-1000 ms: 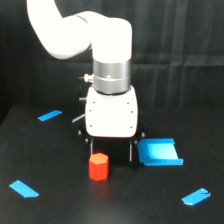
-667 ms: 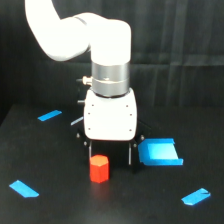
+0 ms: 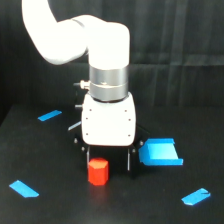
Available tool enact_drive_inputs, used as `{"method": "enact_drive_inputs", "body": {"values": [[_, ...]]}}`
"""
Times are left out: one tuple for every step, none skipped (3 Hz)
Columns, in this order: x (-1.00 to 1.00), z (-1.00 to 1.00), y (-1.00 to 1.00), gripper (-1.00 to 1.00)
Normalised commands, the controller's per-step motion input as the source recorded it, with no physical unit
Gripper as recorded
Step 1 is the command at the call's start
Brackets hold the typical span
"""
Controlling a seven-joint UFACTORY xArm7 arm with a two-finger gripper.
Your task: Pick up the red object from the table
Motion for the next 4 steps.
{"method": "enact_drive_inputs", "body": {"values": [[-0.01,-0.04,-0.35,0.35],[0.00,-0.19,0.02,-0.95],[-0.05,-0.16,0.03,-1.00],[0.05,-0.16,0.03,-1.00]]}}
